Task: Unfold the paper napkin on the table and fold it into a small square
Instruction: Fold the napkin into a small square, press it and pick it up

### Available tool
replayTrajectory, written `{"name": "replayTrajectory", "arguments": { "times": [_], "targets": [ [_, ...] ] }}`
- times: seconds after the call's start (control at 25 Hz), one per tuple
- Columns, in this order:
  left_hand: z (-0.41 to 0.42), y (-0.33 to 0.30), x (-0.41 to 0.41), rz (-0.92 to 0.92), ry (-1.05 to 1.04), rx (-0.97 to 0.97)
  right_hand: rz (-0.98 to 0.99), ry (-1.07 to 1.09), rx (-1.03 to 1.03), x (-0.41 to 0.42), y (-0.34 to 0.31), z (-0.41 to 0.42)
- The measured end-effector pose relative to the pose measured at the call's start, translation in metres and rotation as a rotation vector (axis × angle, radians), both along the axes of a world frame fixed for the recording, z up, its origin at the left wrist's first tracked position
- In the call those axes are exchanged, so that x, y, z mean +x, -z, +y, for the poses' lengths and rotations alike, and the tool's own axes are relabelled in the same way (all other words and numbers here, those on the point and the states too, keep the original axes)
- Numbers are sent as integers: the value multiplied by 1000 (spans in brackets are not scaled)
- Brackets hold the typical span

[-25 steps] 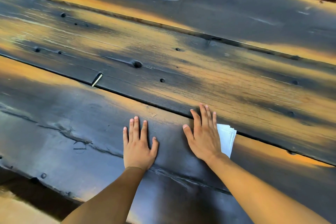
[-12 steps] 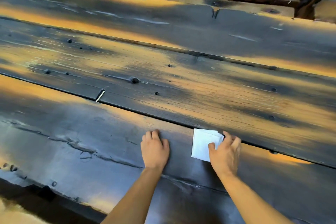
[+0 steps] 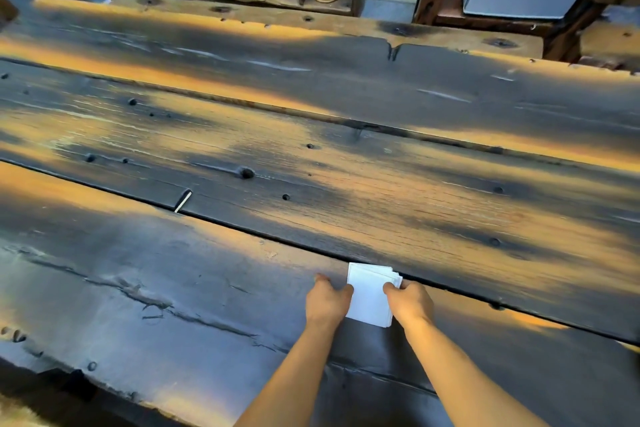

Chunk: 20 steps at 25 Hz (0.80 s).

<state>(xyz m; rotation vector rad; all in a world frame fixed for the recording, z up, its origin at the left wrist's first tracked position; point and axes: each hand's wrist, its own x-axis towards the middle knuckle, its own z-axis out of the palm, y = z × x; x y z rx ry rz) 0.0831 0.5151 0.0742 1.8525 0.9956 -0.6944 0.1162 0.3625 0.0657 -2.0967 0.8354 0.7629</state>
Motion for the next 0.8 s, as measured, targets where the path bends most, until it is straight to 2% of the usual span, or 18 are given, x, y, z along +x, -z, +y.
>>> {"name": "replayTrajectory", "arguments": {
  "times": [0.2,0.36,0.48,0.8],
  "targets": [
    [-3,0,-4,51,-25,-39,95,109,163,-4,15,-6],
    [-5,-2,-12,57,-227,-257,154,267,308,-13,1,-9],
    [-9,-13,-25,48,-312,-348,177,321,412,-31,-15,-19],
    [-44,-26,-66,25,-127,-440,103,395,600,-93,-35,-71]
  ]
}}
